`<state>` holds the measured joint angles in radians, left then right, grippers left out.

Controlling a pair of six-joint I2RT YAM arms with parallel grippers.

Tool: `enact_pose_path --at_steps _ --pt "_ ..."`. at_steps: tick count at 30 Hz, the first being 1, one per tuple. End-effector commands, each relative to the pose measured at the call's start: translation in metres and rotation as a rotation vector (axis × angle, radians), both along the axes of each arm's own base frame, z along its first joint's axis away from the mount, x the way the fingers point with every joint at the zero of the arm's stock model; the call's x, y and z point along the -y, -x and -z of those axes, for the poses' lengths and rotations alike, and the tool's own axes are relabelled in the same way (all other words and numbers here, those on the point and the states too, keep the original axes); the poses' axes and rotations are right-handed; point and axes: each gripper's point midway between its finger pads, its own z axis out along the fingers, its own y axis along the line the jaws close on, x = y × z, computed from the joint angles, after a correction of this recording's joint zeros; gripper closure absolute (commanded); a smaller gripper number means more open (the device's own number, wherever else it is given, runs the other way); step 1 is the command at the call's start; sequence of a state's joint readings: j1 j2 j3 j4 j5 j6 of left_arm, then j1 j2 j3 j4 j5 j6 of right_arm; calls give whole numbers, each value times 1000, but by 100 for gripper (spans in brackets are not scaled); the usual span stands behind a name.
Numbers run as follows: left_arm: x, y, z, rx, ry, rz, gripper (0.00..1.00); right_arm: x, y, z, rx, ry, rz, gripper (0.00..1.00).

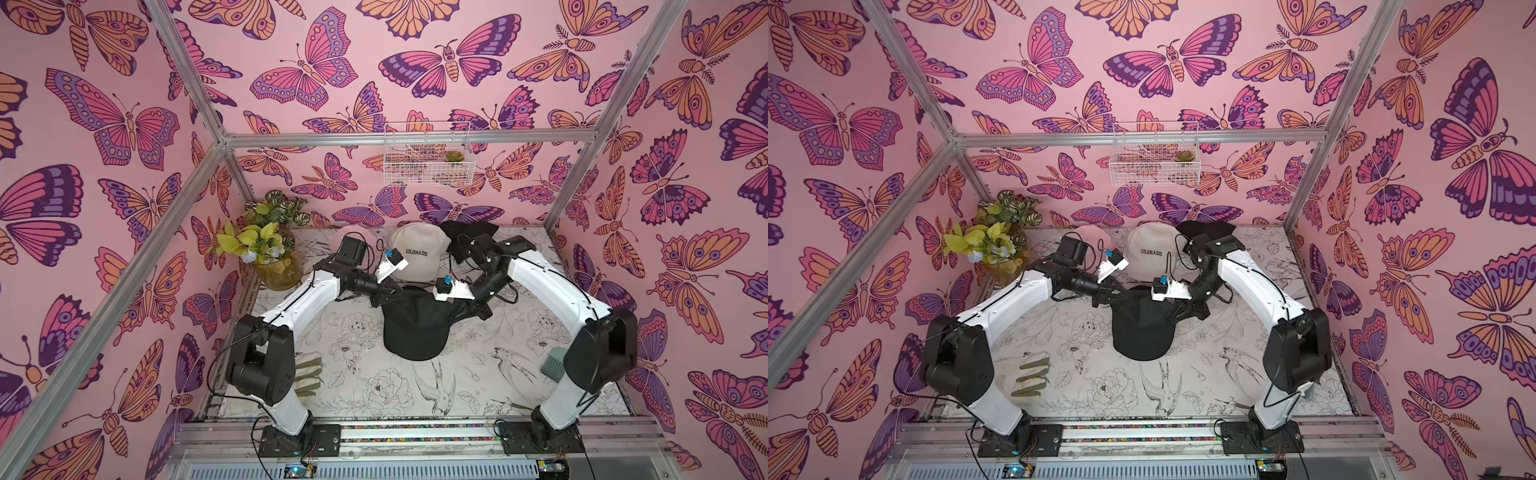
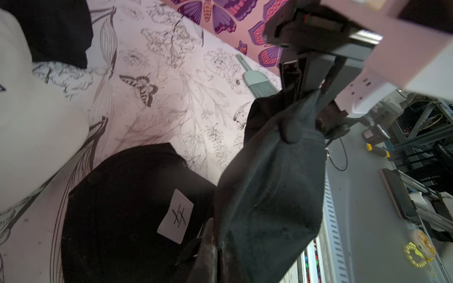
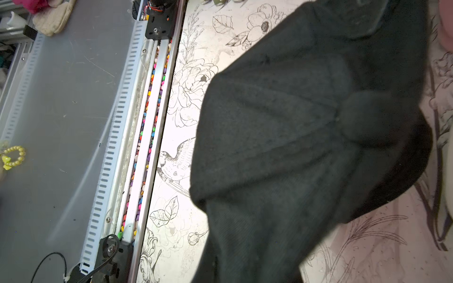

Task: Stack the baseball caps by color
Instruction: Place the baseball cap on the baseball cap.

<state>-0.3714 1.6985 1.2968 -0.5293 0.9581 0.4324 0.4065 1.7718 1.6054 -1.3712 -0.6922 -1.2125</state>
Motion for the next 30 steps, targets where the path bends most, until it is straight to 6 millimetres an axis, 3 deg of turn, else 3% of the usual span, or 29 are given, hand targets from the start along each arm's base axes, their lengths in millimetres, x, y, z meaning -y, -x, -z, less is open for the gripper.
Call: enact_pose_path --at_steps 1,8,15,18,24,30 --pt "-7 -26 28 -24 -81 -102 100 -7 1 -6 -141 -30 -3 100" --pt "-8 -40 40 -54 -106 -136 100 -16 -32 20 -225 26 50 100" --pt "-12 -56 39 -63 -103 -174 100 -17 -45 27 -251 59 99 100" --pt "-8 -57 26 -69 -62 -161 100 -15 -41 22 -280 35 87 100" --pt "-2 -37 -17 -87 34 -93 100 -15 -17 -16 -346 -84 14 100" --pt "-1 -44 -36 -94 23 -109 100 -14 -18 -18 -340 -102 16 100"
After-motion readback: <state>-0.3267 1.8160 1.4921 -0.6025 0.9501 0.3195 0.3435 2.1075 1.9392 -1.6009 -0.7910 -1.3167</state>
